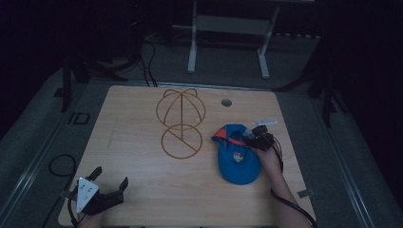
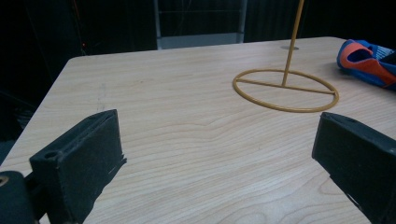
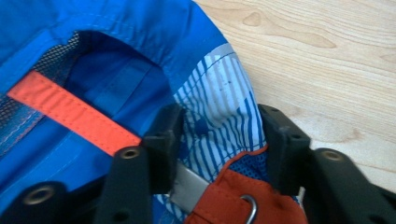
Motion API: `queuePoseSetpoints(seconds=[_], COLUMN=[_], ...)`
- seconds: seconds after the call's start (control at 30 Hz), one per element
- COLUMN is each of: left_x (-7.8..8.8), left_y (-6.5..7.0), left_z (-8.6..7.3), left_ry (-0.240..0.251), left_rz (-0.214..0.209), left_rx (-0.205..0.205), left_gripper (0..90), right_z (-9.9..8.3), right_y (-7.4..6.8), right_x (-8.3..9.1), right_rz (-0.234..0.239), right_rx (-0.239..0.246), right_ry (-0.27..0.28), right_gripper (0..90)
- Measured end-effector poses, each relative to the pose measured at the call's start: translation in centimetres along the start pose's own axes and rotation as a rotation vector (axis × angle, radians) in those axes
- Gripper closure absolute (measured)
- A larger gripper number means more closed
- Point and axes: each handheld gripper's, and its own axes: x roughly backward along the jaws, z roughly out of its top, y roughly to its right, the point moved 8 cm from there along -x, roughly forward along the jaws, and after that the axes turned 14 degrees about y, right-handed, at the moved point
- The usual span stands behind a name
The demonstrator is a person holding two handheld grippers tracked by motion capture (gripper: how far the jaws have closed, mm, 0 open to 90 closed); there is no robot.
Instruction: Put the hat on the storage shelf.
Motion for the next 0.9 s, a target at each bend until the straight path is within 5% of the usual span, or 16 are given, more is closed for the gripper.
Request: queuePoseSetpoints(seconds=[0.3, 0.4, 0.57, 0.9], left_x=[0.1, -0.1, -0.2, -0.2], left_y=[0.0, -0.1, -0.1, 0.0], left_z=[-0.1, -0.3, -0.4, -0.5], left_ry=[-0.014, -0.027, -0.04, -0.054], left_rz=[0.01, 0.017, 0.03, 0.041], left_rx=[-0.013, -0.008, -0.023, -0.04], left_gripper=[2.0, 2.0, 2.0, 2.0], right_z=[0.0, 0.1, 1.5, 4.9], right_y=[-1.0, -1.0, -0.7, -1.2], right_x=[0.1, 0.3, 1.5, 5.2], right_rz=[0.033, 0.031, 0.044, 0.075], right_rx=[0.047, 0.049, 0.014, 0.04], right_ry=[0.005, -0.014, 0.042, 0.15], right_gripper=[82.6, 85.4, 86.2, 86.3])
